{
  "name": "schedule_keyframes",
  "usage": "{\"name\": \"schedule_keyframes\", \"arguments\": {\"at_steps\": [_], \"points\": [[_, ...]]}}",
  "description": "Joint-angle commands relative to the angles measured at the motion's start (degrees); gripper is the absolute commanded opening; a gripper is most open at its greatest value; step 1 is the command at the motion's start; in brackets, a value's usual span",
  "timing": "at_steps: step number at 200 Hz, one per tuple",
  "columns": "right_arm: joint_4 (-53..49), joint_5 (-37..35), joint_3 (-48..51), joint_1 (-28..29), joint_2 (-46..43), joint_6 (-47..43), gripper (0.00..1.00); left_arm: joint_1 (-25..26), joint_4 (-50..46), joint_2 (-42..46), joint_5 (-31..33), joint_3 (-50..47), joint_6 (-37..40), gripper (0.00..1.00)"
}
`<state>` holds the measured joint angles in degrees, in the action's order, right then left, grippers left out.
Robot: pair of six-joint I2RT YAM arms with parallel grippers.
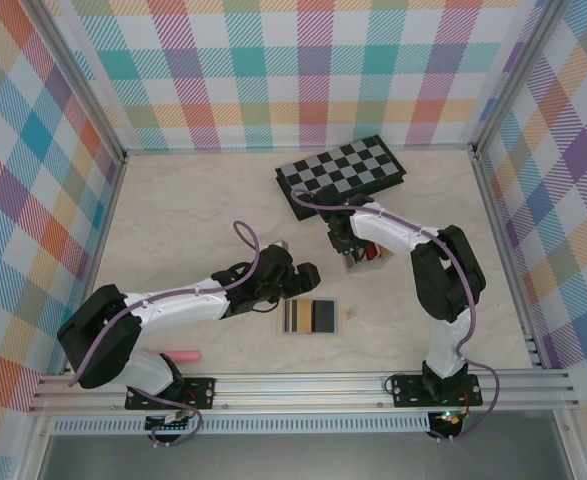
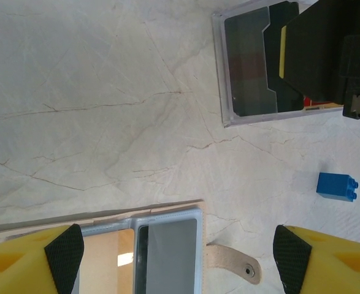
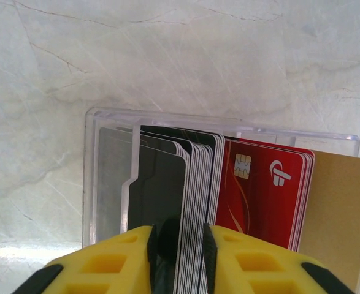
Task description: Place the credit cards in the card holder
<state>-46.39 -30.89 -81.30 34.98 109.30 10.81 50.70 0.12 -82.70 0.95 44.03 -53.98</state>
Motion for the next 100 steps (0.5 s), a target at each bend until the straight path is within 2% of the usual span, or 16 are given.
{"name": "schedule_keyframes", "arguments": {"at_steps": [1,41,100], "points": [[-1.22,-1.67,0.52,-0.18,-2.31,-0.44,0.23,-0.60,0.67,-0.87,-0.68,0.35,-0.08,0.83],[-0.99,-1.52,0.70,-0.19,-2.82,-0.34,0.11,-0.59,0.34,-1.37,-0.95,0.76,0.05,0.83],[-1.57,1.77,0.87,-0.20,-5.62,0.56,0.03,-0.59,0.17,-1.25,-0.85,0.44,-0.16,0.82]]}}
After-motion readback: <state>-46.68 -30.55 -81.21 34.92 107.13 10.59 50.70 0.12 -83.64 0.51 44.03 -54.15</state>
